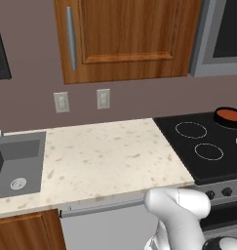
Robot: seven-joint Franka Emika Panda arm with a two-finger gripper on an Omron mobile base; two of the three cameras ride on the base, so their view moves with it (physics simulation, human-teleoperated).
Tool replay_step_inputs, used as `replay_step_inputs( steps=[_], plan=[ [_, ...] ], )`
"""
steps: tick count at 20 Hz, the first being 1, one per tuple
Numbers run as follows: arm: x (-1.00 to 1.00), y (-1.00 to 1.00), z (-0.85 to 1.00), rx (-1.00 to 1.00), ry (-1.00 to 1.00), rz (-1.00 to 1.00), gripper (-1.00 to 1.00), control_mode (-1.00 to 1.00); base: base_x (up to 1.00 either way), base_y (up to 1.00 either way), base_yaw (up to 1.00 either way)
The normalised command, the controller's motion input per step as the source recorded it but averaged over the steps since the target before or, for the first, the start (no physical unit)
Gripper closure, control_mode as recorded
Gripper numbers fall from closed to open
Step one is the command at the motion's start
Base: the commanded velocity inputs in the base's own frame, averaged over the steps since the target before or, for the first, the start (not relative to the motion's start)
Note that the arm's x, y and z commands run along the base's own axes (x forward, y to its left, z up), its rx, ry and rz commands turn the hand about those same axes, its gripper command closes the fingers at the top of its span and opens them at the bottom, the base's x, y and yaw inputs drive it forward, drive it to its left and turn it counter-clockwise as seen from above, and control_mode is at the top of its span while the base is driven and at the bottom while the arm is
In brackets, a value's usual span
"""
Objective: Wait until the marinara sauce is simmered to a deep red color and then turn off the stove.
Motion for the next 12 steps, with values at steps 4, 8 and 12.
replay_step_inputs(
  steps=[4,8,12],
  plan=[
    [0.0,0.0,-0.23,-0.42,-0.12,0.03,-1.0,-1.0,0.0,0.0,0.0],
    [-0.03,0.0,-0.29,-0.46,-0.1,0.02,-1.0,-1.0,0.0,0.0,0.0],
    [0.0,0.0,-0.2,-0.49,-0.07,0.0,-1.0,-1.0,0.0,0.0,0.0]
  ],
)
